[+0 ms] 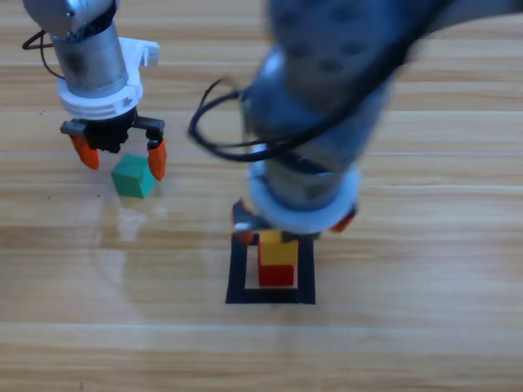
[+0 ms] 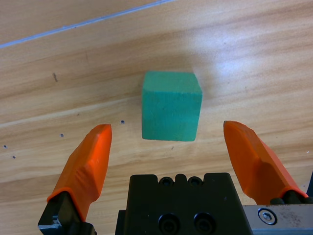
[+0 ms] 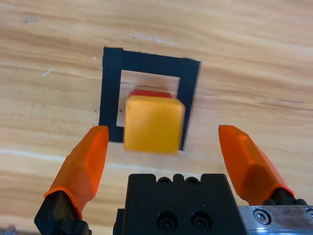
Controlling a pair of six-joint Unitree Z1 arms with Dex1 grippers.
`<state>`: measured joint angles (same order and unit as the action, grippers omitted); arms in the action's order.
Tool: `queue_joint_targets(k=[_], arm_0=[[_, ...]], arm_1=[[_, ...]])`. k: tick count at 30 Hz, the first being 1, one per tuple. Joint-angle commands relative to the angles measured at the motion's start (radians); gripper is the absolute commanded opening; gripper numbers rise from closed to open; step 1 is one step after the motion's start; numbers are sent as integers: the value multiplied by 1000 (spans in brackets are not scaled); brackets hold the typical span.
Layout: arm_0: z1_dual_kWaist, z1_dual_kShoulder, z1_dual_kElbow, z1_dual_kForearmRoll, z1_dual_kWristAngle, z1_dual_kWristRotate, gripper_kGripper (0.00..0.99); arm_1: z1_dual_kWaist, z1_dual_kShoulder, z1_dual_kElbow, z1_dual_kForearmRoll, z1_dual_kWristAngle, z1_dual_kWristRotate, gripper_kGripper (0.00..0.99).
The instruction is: Stack the blocks in the rectangular block: red at the bottom, yellow in the middle, green on top
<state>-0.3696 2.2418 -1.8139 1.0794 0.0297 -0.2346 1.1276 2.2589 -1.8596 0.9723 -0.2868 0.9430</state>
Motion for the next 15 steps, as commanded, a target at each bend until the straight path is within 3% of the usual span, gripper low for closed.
queue_joint_targets(k=[1,3,4,9,15], arm_0=[[-14,79,-35,-1,15,-6,963],[-14,84,-39,-1,15,-6,963],[-14,87,-44,-1,15,-6,963],[-14,99,-45,-4,13,-6,963],[-14,110,-41,-9,15,-8,965]], arm_1=[[78,-562,582,-570,6,-142,990],[20,-665,783,-822,109,-207,990],[-9,-693,826,-866,141,-225,990],[-126,-713,827,-722,173,-280,990],[-177,-650,816,-675,173,-348,990]])
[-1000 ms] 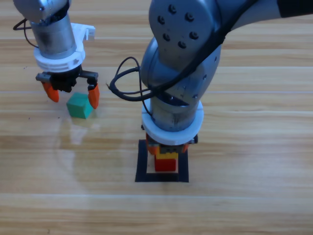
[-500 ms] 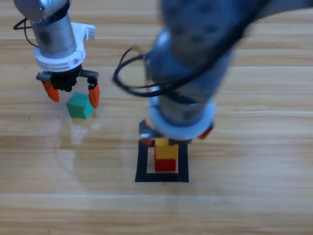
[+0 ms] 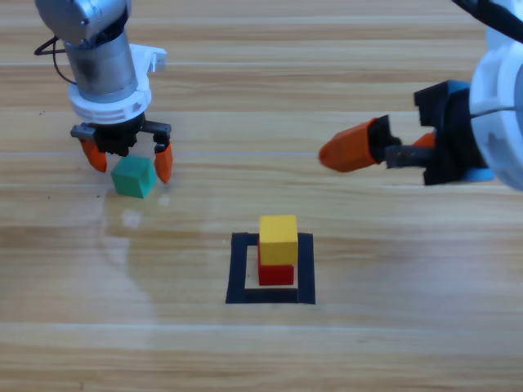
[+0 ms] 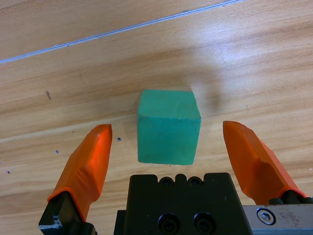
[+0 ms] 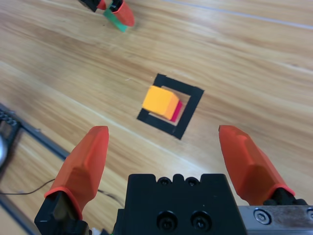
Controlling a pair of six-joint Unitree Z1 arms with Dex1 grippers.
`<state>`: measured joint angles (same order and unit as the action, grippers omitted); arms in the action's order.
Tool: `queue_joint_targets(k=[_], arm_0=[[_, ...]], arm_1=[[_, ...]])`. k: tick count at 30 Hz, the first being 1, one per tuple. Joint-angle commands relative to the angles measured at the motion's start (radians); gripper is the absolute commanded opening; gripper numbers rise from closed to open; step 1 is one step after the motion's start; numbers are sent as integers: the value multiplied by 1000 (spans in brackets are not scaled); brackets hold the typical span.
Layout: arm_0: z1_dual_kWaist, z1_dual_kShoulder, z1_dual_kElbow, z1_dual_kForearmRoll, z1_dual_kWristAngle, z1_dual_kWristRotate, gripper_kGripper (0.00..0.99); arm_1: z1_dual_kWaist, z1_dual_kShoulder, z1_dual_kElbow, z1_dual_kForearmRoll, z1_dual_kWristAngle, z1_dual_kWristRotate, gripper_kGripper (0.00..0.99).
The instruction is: Stack the blocks in the rectangular block: red at the bottom, yellow in the middle, green on top
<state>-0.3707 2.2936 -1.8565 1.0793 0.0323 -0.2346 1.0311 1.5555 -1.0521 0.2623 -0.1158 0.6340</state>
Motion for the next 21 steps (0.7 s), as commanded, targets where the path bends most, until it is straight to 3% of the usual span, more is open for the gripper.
queue_joint_targets(k=[1,13,18,21], arm_0=[[-13,60,3,-10,12,-8,966],[-13,84,19,-33,21,-9,931],[-10,87,36,-42,21,-3,707],[-13,86,36,-42,27,-3,373]], arm_1=[[-82,57,9,37,-2,-39,990],[-82,55,58,9,-97,-59,990],[-80,63,55,8,-119,-68,990],[-80,63,57,8,-122,-76,990]])
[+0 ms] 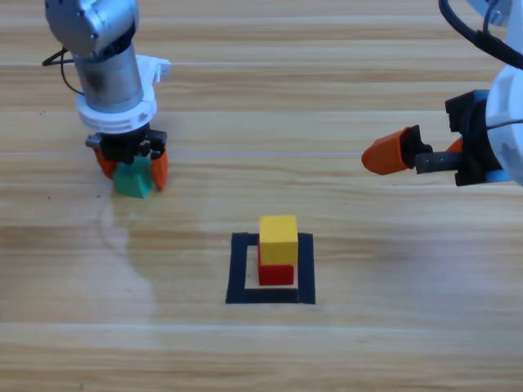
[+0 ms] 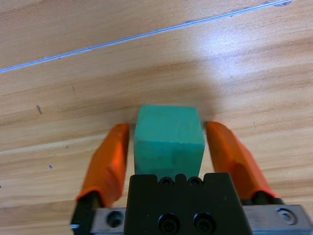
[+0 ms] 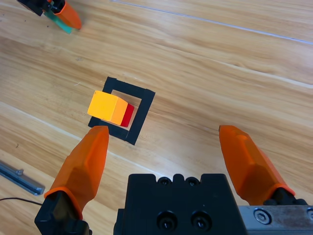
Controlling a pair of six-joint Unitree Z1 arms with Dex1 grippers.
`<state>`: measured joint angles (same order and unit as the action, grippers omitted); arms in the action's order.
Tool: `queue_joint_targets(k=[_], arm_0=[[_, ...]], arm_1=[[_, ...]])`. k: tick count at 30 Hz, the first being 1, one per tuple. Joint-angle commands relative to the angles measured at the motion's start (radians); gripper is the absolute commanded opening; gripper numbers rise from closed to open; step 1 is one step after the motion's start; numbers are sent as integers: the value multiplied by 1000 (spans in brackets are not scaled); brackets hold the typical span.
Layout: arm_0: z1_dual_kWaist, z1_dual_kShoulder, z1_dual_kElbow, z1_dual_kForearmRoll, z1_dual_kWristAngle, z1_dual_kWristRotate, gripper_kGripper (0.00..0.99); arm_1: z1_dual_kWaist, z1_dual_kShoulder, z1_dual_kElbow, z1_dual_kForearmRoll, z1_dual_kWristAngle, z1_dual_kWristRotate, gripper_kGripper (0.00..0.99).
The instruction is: Stack the blocks in the rectangular block: red at the bottom, yellow in the middle, green on top
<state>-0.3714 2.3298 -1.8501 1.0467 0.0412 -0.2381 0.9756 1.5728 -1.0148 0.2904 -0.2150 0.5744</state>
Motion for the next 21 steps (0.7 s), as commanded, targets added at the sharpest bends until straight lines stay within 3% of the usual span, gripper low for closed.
queue_joint_targets(k=[1,3,5,14,21], arm_0=[[-14,45,29,-10,22,0,273],[-20,37,29,-7,32,-1,114],[-35,25,29,-5,37,2,37],[-202,-21,2,27,55,-56,0],[-389,36,-320,289,57,-182,0]], arm_1=[[-25,46,19,-20,-23,-16,990],[-25,46,21,-20,-24,-16,990],[-25,46,19,-20,-26,-19,990],[-23,47,25,-20,-24,-36,990],[-23,43,30,-20,-24,-42,990]])
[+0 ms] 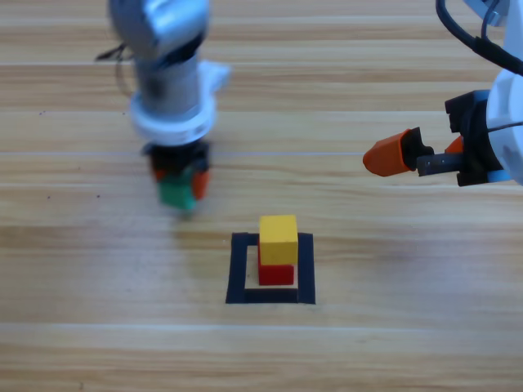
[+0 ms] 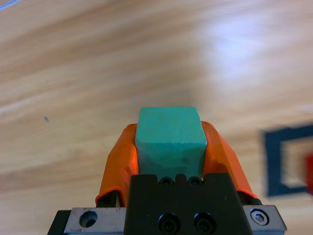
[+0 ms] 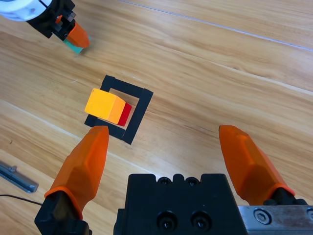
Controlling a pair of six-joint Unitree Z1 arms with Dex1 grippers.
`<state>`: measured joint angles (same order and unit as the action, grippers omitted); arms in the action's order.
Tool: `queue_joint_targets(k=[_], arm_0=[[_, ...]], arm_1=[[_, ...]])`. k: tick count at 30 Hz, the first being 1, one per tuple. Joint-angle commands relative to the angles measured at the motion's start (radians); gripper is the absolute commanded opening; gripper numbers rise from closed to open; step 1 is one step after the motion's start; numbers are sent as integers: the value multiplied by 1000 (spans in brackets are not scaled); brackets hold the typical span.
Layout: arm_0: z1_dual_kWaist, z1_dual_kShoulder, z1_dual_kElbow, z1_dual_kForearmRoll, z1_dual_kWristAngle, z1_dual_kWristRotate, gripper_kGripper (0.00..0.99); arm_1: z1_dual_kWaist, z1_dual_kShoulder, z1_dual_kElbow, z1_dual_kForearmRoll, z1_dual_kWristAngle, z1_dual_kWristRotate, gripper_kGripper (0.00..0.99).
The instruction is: Stack the blocks in the rectangular block: red at the bottom, yellow in the middle, green on top
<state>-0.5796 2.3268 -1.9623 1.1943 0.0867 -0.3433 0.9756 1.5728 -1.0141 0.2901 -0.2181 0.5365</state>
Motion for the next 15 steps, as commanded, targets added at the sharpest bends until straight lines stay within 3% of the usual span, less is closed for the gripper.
queue_joint_targets(k=[1,15], arm_0=[[-200,29,-213,143,11,-102,0],[-243,-24,-227,168,48,-345,0]], arm_1=[[-23,43,29,-20,-21,-6,990],[-21,41,31,-20,-14,-18,990]])
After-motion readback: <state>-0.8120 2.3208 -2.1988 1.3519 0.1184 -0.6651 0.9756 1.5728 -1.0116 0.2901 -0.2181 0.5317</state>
